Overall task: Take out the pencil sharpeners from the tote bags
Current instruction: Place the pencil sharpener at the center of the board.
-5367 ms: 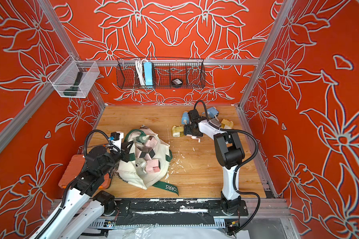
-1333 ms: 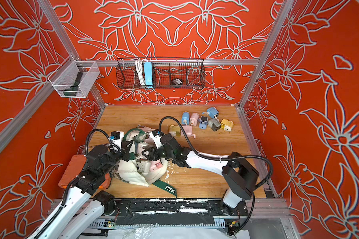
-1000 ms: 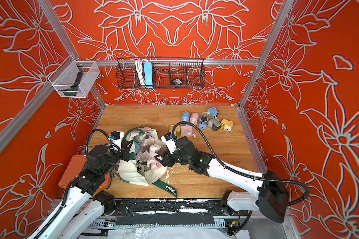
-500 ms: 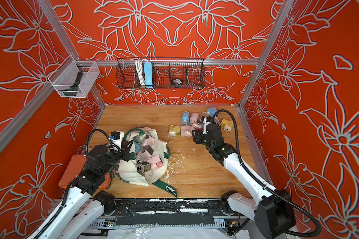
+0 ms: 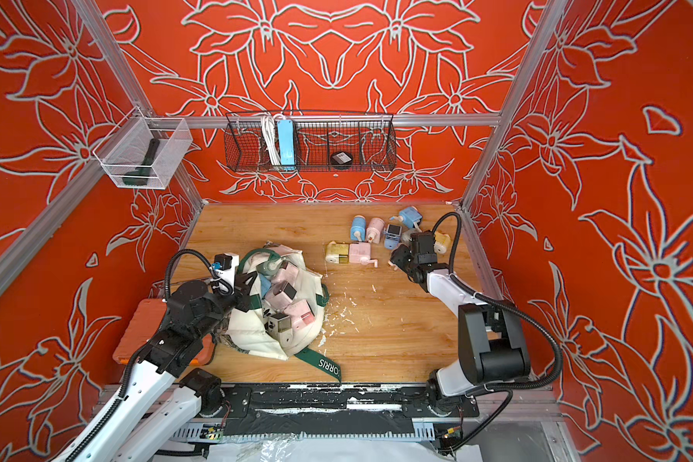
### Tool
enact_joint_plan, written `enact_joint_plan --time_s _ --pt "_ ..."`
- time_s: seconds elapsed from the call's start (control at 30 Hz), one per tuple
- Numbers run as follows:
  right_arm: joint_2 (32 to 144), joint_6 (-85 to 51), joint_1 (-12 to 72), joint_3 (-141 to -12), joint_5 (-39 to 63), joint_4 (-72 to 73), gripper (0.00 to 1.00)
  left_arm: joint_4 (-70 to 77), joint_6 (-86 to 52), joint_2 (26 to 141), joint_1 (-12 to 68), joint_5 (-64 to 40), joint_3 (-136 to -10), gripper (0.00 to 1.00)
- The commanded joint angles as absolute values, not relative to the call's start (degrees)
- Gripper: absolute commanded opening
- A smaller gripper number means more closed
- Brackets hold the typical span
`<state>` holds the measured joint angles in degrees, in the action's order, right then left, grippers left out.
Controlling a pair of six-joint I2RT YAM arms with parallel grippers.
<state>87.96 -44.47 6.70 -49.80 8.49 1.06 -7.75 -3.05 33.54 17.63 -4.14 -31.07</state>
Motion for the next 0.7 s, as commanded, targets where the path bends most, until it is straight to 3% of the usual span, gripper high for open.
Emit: enact_joint_plan --time_s 0.0,0.43,0.67 --pt "91.39 -48.18 6.67 -52.65 12.78 7.12 0.39 -7.39 -3.69 33.17 17.75 -4.44 -31.74 0.0" --pt "102.83 -52.15 6.59 -54.45 15.33 12.58 0.43 -7.29 -3.6 33.72 17.75 -4.64 -31.73 0.0" --pt "105.77 -53.66 6.54 -53.97 16.92 13.71 0.62 -7.34 -3.6 33.75 17.75 -4.66 -31.73 0.0"
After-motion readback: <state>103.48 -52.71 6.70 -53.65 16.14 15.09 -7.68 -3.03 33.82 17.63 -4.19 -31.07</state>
